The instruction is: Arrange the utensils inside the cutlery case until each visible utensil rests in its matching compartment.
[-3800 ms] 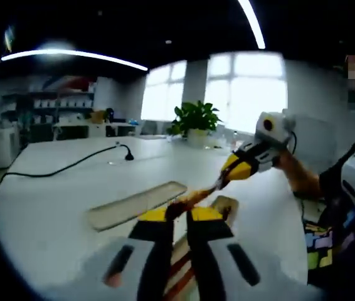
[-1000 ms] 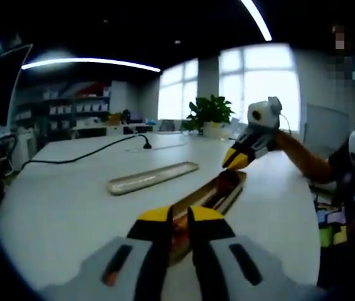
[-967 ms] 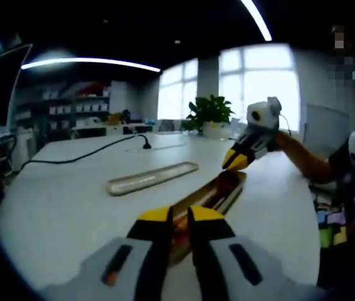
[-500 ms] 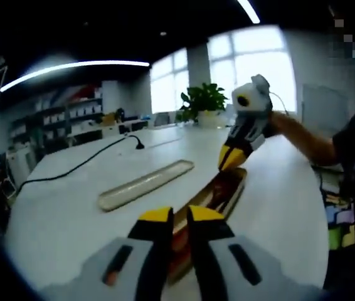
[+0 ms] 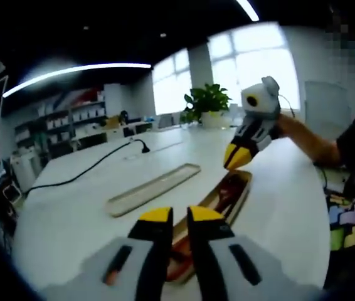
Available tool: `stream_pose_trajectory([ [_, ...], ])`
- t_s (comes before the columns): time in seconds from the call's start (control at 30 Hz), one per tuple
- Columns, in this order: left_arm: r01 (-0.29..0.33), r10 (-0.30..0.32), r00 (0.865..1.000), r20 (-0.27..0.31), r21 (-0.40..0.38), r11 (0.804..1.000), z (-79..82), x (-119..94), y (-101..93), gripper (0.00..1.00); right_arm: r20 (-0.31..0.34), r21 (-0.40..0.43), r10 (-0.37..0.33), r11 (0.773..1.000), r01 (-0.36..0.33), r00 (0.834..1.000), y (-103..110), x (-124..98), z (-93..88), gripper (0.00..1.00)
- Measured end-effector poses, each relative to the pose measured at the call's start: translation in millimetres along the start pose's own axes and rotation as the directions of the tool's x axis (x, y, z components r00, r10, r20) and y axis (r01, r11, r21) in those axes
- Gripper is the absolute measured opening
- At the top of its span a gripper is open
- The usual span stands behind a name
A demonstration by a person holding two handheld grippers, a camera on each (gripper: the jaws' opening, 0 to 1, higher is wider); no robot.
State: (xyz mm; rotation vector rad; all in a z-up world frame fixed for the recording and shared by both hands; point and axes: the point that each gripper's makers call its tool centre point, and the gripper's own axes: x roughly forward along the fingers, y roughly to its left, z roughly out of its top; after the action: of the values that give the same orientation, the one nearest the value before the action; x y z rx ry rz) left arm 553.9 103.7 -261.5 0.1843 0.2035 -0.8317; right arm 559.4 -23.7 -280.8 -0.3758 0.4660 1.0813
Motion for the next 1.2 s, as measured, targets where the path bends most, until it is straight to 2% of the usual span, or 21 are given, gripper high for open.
stream_pose_trajectory([
  [0.1, -0.002, 0.002, 1.000, 0.005, 0.001, 1.000, 3.5, 0, 4.1, 0.09, 0.005, 0.003, -0.010, 1.000, 0.010, 1.000, -2, -2, 1.0, 0.02],
  [0.2, 0.024, -0.024, 0.999, 0.037, 0.005, 1.000, 14.0, 3, 3.2, 0.09, 0.017, 0.014, -0.026, 1.000, 0.026, 1.000, -6, -5, 2.8, 0.02],
  [0.27, 0.020, -0.020, 0.999, 0.039, 0.010, 1.000, 18.1, 6, 5.7, 0.09, 0.027, 0.042, -0.073, 0.997, 0.072, 0.997, -17, -7, 4.0, 0.02],
  [0.33, 0.009, -0.009, 1.000, 0.018, 0.034, 0.999, 18.6, 11, 11.2, 0.08, 0.004, 0.045, -0.146, 0.988, 0.145, 0.989, -31, -11, 0.1, 0.02],
  [0.47, -0.020, 0.021, 1.000, -0.021, 0.021, 1.000, 16.5, 22, 28.1, 0.09, 0.009, 0.111, -0.176, 0.978, 0.174, 0.984, -46, -14, -2.6, 0.03],
  [0.53, -0.073, 0.074, 0.995, -0.059, 0.013, 0.997, 11.5, 24, 40.4, 0.09, 0.020, 0.145, -0.218, 0.966, 0.213, 0.976, -58, -16, -3.1, 0.03],
  [0.6, -0.141, 0.148, 0.985, -0.089, 0.081, 0.987, 9.7, 24, 52.7, 0.09, 0.012, 0.177, -0.254, 0.953, 0.248, 0.967, -68, -17, -6.0, 0.03],
  [0.63, -0.149, 0.157, 0.983, -0.096, 0.088, 0.985, 9.4, 25, 54.4, 0.09, -0.010, 0.191, -0.270, 0.945, 0.267, 0.963, -75, -18, -10.3, 0.03],
  [0.73, -0.124, 0.123, 0.982, -0.146, -0.003, 0.992, 1.5, 32, 57.7, 0.09, -0.036, 0.238, -0.307, 0.922, 0.307, 0.951, -96, -15, -17.9, 0.04],
  [0.77, -0.140, 0.133, 0.978, -0.159, -0.030, 0.990, -0.9, 34, 63.3, 0.09, -0.049, 0.252, -0.319, 0.913, 0.321, 0.946, -101, -14, -21.5, 0.05],
  [0.8, -0.157, 0.152, 0.975, -0.164, -0.015, 0.988, -1.3, 36, 69.6, 0.09, -0.058, 0.257, -0.332, 0.906, 0.336, 0.941, -106, -12, -24.2, 0.05],
  [0.83, -0.178, 0.176, 0.967, -0.186, 0.005, 0.984, -4.5, 37, 75.0, 0.10, -0.072, 0.241, -0.342, 0.905, 0.349, 0.937, -111, -10, -26.1, 0.05],
  [0.9, -0.198, 0.190, 0.957, -0.221, -0.012, 0.980, -10.7, 42, 82.9, 0.12, -0.104, 0.221, -0.362, 0.900, 0.376, 0.927, -119, -6, -29.4, 0.08],
  [0.93, -0.199, 0.185, 0.951, -0.247, -0.035, 0.979, -16.1, 44, 85.2, 0.16, -0.100, 0.218, -0.368, 0.898, 0.382, 0.924, -121, -5, -29.8, 0.08],
  [0.97, -0.197, 0.174, 0.939, -0.297, -0.048, 0.979, -24.8, 44, 86.1, 0.21, -0.099, 0.219, -0.373, 0.896, 0.386, 0.922, -123, -4, -31.1, 0.10],
  [1.0, -0.194, 0.168, 0.931, -0.323, -0.050, 0.980, -29.1, 45, 85.8, 0.26, -0.101, 0.220, -0.367, 0.898, 0.381, 0.925, -123, -2, -34.0, 0.13],
  [1.03, -0.191, 0.172, 0.939, -0.299, -0.036, 0.981, -26.3, 49, 86.8, 0.27, -0.115, 0.214, -0.327, 0.914, 0.345, 0.938, -118, 2, -38.4, 0.18],
  [1.1, -0.194, 0.171, 0.935, -0.310, -0.044, 0.980, -28.6, 50, 89.1, 0.25, -0.111, 0.231, -0.328, 0.910, 0.345, 0.938, -113, 3, -43.5, 0.17],
  [1.2, -0.204, 0.153, 0.935, -0.320, -0.133, 0.970, -33.6, 54, 93.1, 0.25, -0.119, 0.213, -0.336, 0.910, 0.355, 0.934, -113, 6, -48.2, 0.17],
])
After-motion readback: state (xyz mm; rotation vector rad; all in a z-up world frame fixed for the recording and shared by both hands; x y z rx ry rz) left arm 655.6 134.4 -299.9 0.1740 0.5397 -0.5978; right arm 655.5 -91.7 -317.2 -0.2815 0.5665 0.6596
